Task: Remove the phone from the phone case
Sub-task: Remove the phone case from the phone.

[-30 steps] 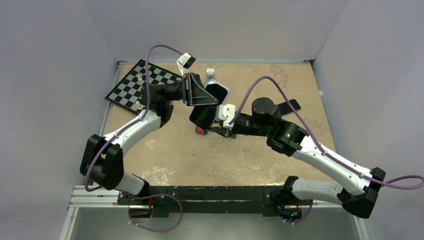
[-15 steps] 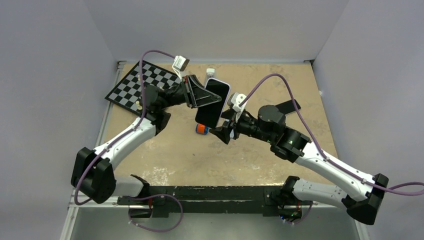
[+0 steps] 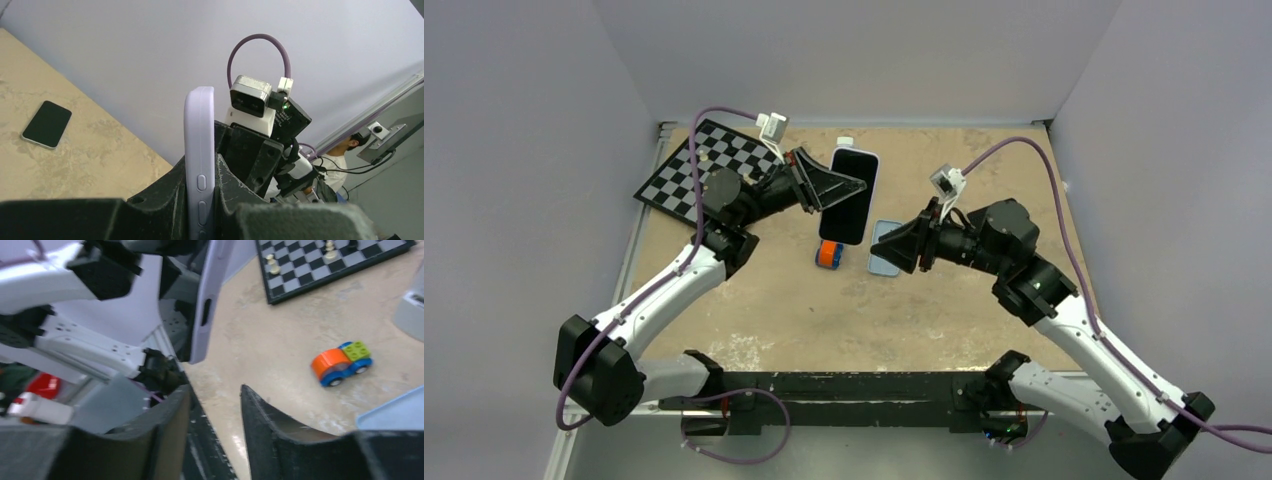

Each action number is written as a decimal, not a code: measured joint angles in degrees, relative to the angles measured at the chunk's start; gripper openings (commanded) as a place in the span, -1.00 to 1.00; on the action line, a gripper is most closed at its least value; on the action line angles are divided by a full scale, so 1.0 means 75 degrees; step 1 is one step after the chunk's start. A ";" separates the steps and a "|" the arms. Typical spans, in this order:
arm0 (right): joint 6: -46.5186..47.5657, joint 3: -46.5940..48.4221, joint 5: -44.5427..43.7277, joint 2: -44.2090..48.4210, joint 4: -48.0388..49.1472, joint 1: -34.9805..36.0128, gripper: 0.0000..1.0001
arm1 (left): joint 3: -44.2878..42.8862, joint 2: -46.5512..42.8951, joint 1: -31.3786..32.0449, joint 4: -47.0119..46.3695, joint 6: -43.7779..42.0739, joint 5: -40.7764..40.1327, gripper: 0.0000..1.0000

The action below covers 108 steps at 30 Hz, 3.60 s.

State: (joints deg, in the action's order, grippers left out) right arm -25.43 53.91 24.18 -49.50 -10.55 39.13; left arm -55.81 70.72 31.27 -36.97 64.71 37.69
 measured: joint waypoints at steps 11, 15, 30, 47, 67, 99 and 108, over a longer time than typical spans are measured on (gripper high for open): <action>-0.2477 -0.0306 0.2270 -0.0306 0.2509 -0.0618 -0.31 | 0.0000 0.0000 0.0000 0.0137 -0.0052 -0.0259 -1.00; -0.2699 -0.0443 0.2320 -0.0405 0.2731 -0.0627 -0.30 | 0.0003 0.0000 0.0000 0.0105 0.0020 -0.0254 -1.00; -0.2958 -0.0507 0.2314 -0.0656 0.3200 -0.0635 -0.20 | 0.0017 0.0020 -0.0017 -0.0367 0.0358 -0.0192 -1.00; -0.2952 -0.0143 0.1958 -0.1314 0.3045 -0.0664 -0.08 | 0.0181 0.0283 -0.0233 -0.1221 0.0705 -0.0335 -1.00; -0.3159 0.0323 0.2407 -0.1999 0.3267 -0.0927 0.02 | 0.0303 0.0801 0.0090 -0.1784 0.1040 -0.1139 -1.00; -0.6379 -0.0600 0.3920 -0.1408 0.6248 -0.2194 -1.00 | 0.0915 -0.1259 0.0784 0.0391 -0.2119 0.0726 -0.04; -0.6534 -0.0600 0.3908 -0.1498 0.6315 -0.2273 -1.00 | 0.1131 -0.1314 0.0787 0.0332 -0.2474 0.0822 -0.27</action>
State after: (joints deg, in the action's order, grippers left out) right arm -74.43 49.41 53.49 -60.73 36.82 22.09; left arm -47.33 60.86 37.17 -34.48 46.15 43.86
